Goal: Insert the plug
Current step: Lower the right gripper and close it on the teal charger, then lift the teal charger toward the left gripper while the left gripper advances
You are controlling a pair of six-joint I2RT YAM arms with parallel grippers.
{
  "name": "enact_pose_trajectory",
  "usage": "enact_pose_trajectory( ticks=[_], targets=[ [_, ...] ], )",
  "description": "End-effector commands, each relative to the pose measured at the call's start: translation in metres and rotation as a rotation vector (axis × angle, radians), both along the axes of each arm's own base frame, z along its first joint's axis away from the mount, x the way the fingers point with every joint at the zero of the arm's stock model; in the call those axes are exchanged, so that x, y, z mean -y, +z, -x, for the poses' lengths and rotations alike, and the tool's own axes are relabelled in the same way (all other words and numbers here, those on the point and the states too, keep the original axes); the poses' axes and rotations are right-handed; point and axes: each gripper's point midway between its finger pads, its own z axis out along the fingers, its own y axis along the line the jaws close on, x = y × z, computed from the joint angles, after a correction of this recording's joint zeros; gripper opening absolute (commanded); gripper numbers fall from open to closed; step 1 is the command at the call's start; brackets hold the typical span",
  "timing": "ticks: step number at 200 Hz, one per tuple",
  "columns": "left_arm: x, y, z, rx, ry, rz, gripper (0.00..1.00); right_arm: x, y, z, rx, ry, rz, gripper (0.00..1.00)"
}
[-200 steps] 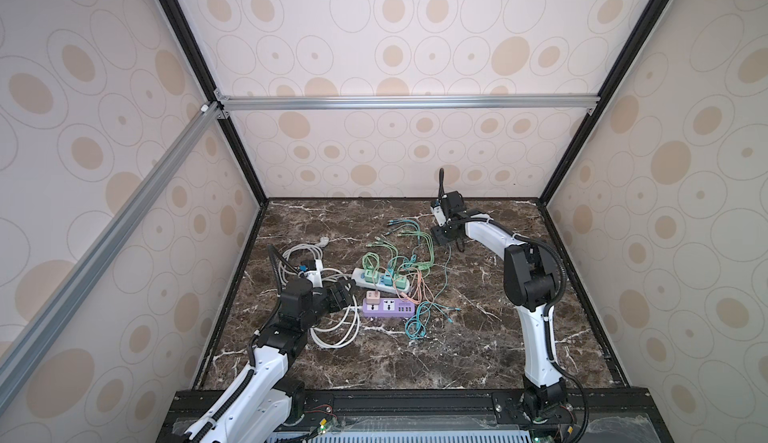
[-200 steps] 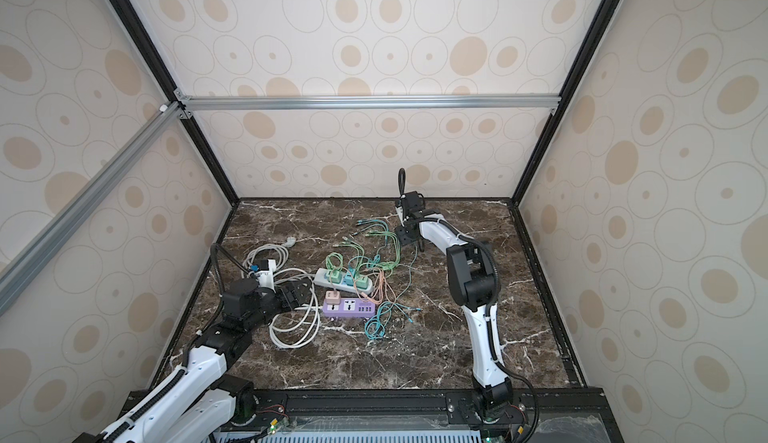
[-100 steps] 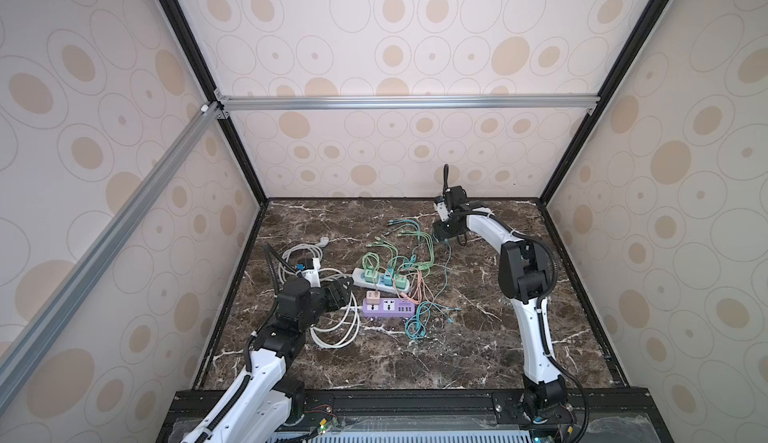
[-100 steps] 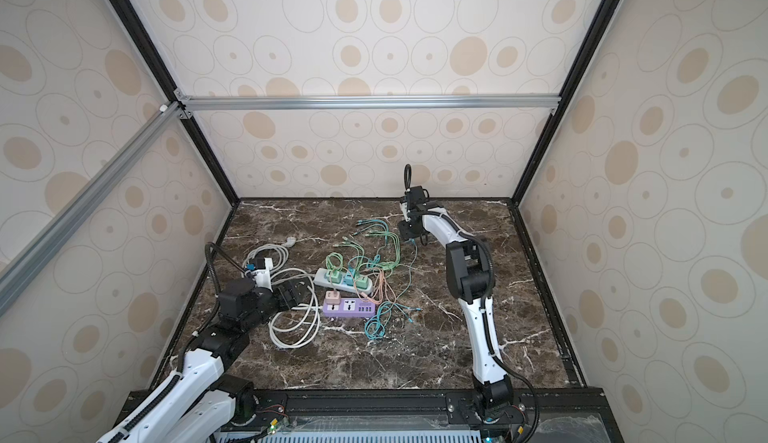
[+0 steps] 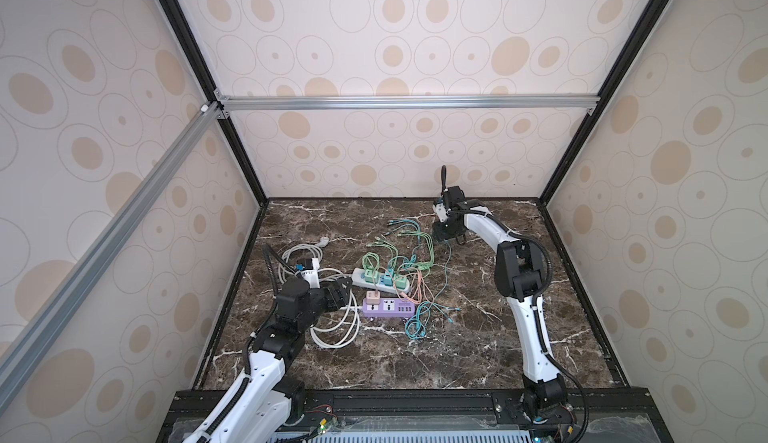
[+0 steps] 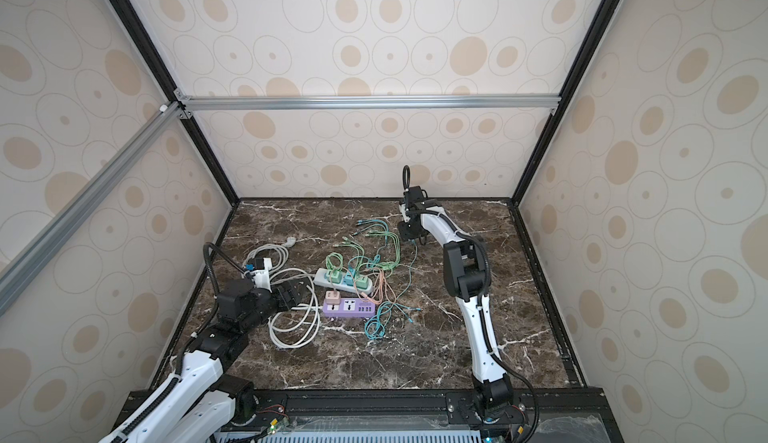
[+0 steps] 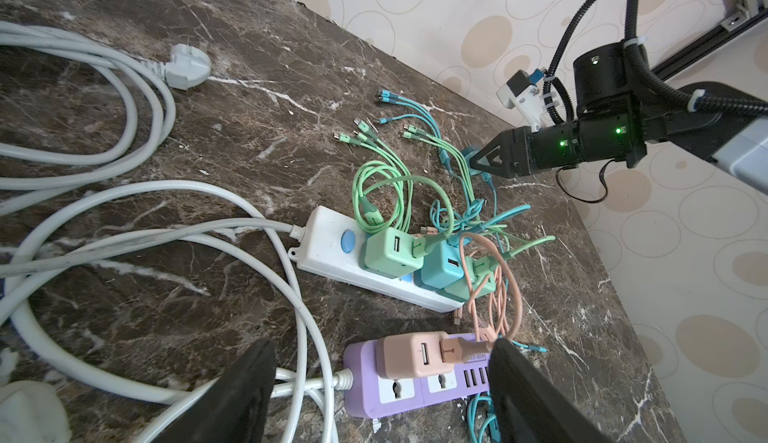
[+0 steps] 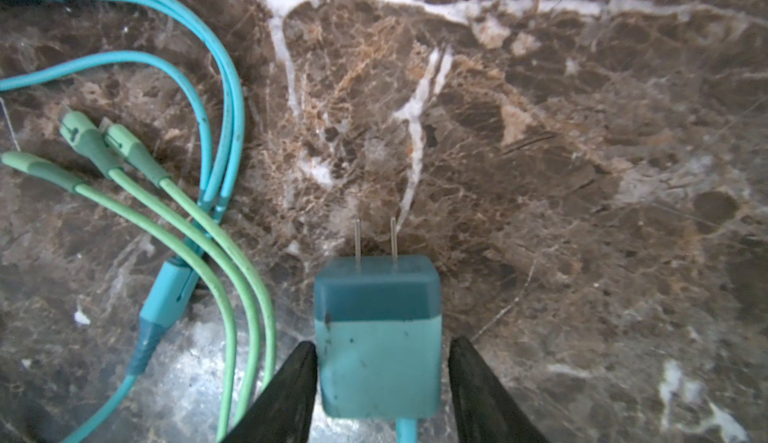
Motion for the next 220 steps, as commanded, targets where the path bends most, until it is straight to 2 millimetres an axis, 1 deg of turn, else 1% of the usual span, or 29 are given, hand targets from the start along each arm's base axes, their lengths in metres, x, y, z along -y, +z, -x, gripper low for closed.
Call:
enact_pose_trajectory(
  ticks=[1,33,49,73,94,114,138,153,194,204,206,220],
  targets=[
    [-0.004,0.017,-0.004,0.041,0.010,-0.022,0.81,-0.001,-0.013,0.006,-0.052,-0.010,0.004,0.52],
    [-0.005,0.020,-0.003,0.044,0.012,-0.033,0.81,-0.002,-0.020,0.008,-0.075,-0.019,-0.003,0.48],
    [-0.006,0.022,-0.003,0.047,0.014,-0.037,0.81,-0.002,-0.021,0.009,-0.082,-0.019,-0.005,0.43],
    [-0.006,0.024,-0.004,0.050,0.014,-0.036,0.81,-0.002,-0.016,0.012,-0.077,-0.011,-0.007,0.34],
    [-0.004,0.025,-0.005,0.050,0.010,-0.029,0.81,-0.002,-0.007,0.016,-0.055,0.011,-0.006,0.28],
    [-0.002,0.025,-0.006,0.051,0.005,-0.011,0.81,-0.002,0.007,0.023,-0.028,0.041,-0.009,0.25],
    [0.008,0.030,-0.005,0.074,-0.041,0.038,0.84,-0.001,0.023,0.034,0.010,0.085,-0.013,0.24],
    [0.013,0.034,-0.004,0.088,-0.067,0.066,0.86,-0.002,0.037,0.044,0.028,0.137,-0.018,0.23],
    [0.024,0.048,-0.001,0.131,-0.138,0.088,0.89,0.007,0.075,0.065,0.123,0.205,0.017,0.22],
    [0.032,0.054,0.001,0.154,-0.187,0.104,0.89,0.007,0.087,0.069,0.154,0.228,0.016,0.22],
    [0.036,0.056,0.003,0.160,-0.214,0.113,0.89,0.008,0.089,0.069,0.160,0.230,0.017,0.22],
    [0.049,0.065,0.008,0.184,-0.298,0.150,0.89,0.010,0.110,0.070,0.212,0.241,0.029,0.22]
  ],
)
